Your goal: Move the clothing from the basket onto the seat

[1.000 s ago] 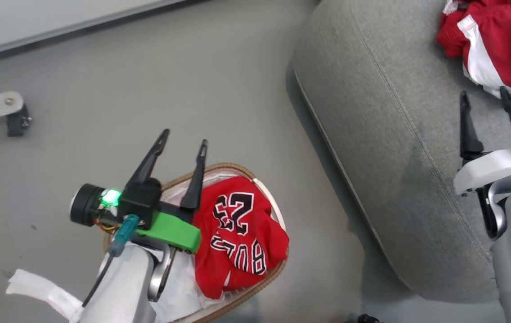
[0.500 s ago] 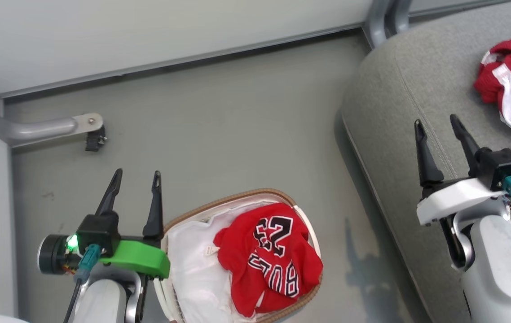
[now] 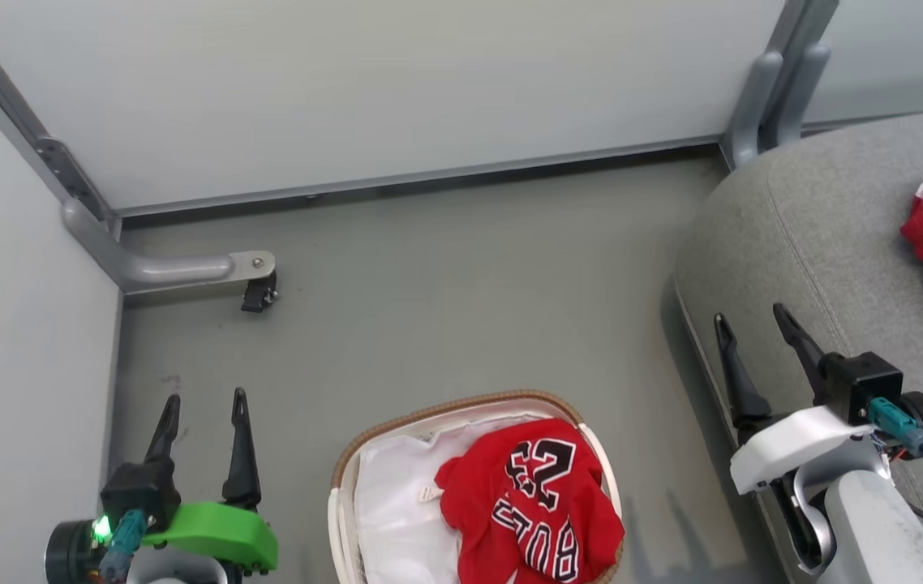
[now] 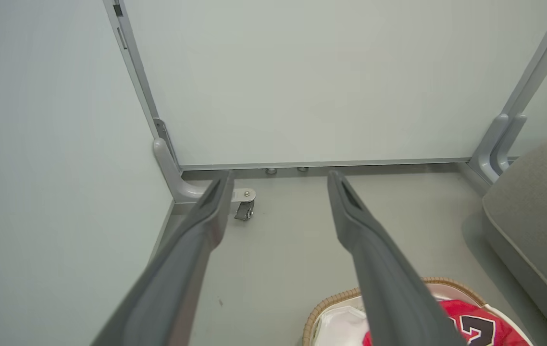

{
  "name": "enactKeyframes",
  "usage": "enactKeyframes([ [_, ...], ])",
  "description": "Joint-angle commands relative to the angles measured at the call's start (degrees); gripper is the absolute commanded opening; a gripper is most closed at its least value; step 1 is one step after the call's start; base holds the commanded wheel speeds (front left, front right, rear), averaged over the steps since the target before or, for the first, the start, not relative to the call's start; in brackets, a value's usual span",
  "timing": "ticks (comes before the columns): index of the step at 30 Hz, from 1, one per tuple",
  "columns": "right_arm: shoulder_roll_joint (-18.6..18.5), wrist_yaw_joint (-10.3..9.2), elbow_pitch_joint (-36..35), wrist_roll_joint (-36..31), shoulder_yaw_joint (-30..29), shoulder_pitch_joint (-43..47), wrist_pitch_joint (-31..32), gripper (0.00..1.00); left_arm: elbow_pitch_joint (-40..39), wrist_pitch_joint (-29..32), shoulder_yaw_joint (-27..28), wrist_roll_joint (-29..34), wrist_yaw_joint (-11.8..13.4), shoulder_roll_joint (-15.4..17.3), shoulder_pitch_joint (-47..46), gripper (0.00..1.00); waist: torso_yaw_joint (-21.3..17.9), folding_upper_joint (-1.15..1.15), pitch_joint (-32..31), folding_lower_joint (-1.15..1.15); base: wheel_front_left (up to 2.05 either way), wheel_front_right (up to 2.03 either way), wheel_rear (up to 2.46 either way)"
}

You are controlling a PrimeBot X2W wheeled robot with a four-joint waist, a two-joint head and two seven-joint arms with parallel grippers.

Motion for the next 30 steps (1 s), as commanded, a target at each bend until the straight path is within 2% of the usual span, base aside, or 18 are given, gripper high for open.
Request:
enactKeyframes([
  [1,0.1,-0.06,-0.1,0.0,0.1,1.3,0.0,1.00,0.0,-0.1,0.4,-1.7,0.2,0.0,1.3,1.00,1.2,0.00,-1.8,0.00,0.00,0.00,0.00],
  [9,0.7,-0.06,-0.1,-0.3,0.4,3.7,0.0,1.00,-0.8,-0.1,-0.5,-3.9,-0.1,0.0,4.3,1.00,1.3,0.00,-3.7,0.00,0.00,0.00,0.00],
  [14,0.7,-0.06,-0.3,-0.1,0.8,3.1,0.0,1.00,-0.9,0.0,-1.5,-4.2,-0.2,0.0,4.0,1.00,0.8,0.00,-2.7,0.00,0.00,0.00,0.00],
  [21,0.4,-0.06,-2.0,0.1,2.0,-0.7,0.0,1.00,0.4,0.0,-4.6,-4.6,-1.2,0.0,-0.1,1.00,-1.1,0.00,3.0,0.00,0.00,0.00,0.00],
  [30,1.2,-0.06,-5.1,0.4,2.8,-7.4,0.0,1.00,5.6,-0.1,-12.1,-5.9,-2.8,0.0,-9.1,1.00,-5.5,0.00,13.4,0.00,0.00,0.00,0.00],
])
